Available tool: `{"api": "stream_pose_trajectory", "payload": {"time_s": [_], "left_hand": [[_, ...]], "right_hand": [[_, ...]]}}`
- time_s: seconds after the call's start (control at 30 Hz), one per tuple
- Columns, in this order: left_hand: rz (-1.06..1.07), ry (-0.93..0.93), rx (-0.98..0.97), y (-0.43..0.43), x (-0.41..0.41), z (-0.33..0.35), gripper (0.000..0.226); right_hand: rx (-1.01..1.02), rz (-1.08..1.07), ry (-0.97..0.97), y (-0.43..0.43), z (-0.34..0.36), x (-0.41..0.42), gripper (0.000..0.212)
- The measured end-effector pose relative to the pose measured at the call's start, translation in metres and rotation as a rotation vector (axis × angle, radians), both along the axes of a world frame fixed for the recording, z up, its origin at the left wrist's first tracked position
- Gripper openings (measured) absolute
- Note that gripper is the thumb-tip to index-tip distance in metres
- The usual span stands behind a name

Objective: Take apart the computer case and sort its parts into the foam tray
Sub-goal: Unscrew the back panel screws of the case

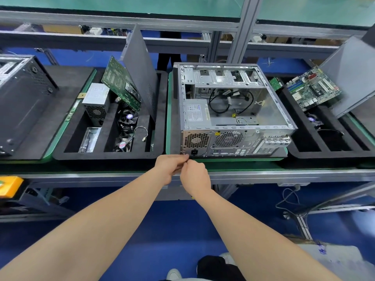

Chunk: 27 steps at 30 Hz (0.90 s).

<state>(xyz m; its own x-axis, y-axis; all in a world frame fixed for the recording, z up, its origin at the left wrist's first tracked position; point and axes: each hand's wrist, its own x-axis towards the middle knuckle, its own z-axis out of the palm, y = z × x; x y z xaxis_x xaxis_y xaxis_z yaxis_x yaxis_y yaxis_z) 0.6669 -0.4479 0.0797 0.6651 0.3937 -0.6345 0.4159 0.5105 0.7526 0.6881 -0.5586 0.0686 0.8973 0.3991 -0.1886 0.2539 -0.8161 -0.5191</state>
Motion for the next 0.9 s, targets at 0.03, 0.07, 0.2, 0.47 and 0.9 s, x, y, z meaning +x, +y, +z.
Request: {"api": "stream_pose_trajectory", "payload": {"time_s": [0.03,0.07,0.2,0.47,0.9], "left_hand": [[0.005,-0.001,0.017,0.0,0.001,0.0,0.025],[0.008,0.0,0.034,0.0,0.002,0.0,0.024],[0.002,0.024,0.053,0.003,0.006,0.0,0.019],[-0.022,0.063,0.031,0.003,0.004,0.004,0.019],[-0.064,0.03,-0.032,0.005,0.005,0.002,0.025]], "right_hand": [[0.076,-0.02,0.055,-0.001,0.001,0.0,0.035],[0.15,-0.04,0.123,-0.002,0.001,0.001,0.038],[0.539,-0.305,0.625,-0.004,0.005,0.004,0.033],[1.231,-0.463,1.413,-0.02,-0.006,-0.003,0.036],[1.046,-0.477,1.339,-0.015,0.007,-0.004,0.036]]}}
